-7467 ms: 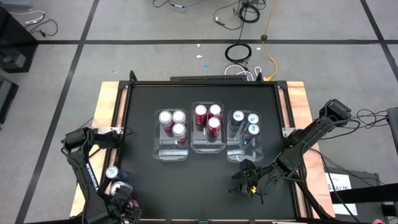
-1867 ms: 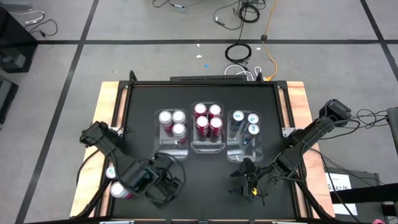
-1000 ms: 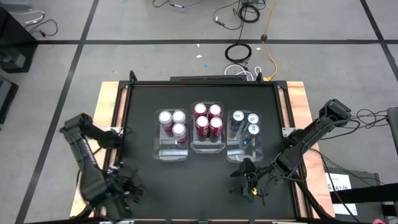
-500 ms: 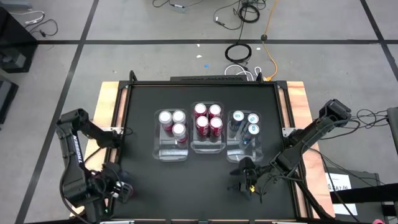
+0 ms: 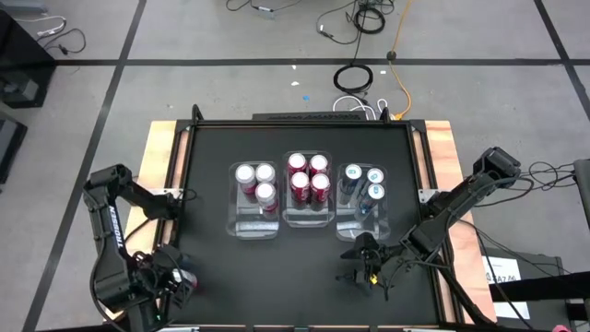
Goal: Sort soda cans
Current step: Put the white orange soda can into the middle left transparent bin
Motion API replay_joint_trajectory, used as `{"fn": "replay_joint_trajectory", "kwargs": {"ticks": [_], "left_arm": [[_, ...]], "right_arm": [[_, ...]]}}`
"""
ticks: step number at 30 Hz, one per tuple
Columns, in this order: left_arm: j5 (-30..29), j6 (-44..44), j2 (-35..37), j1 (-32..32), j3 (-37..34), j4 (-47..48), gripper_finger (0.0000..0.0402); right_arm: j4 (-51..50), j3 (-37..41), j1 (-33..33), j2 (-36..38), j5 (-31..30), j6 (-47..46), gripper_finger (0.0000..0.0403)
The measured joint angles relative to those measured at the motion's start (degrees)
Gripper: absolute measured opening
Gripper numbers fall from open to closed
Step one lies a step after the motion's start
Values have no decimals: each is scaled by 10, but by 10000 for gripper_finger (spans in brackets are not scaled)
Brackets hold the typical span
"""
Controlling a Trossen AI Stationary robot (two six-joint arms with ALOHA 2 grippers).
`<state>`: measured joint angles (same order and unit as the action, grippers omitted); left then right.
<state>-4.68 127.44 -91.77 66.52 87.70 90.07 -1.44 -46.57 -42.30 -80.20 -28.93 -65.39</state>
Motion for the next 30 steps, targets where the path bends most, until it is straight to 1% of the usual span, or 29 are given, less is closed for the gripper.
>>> {"fn": "replay_joint_trajectory", "kwargs": {"ticks": [5,11,14,17,19,22,27,30], "left_arm": [[0,39,0,16,0,-1,400],[-1,124,0,54,0,-1,400],[-6,131,0,59,0,-1,400],[-35,130,0,53,0,-1,400],[-41,130,0,49,-4,-2,400],[-34,130,0,48,-26,-18,400],[-33,130,-1,48,-87,-108,400],[-21,131,-1,45,-110,-120,400]], "right_arm": [[4,0,0,0,0,0,384],[4,0,0,0,0,-2,384],[4,0,0,0,0,-2,384],[4,0,0,0,0,-2,384],[4,0,0,0,0,-2,384],[4,0,0,0,0,-4,384],[4,0,0,0,3,-4,384],[4,0,0,0,3,-8,384]]}}
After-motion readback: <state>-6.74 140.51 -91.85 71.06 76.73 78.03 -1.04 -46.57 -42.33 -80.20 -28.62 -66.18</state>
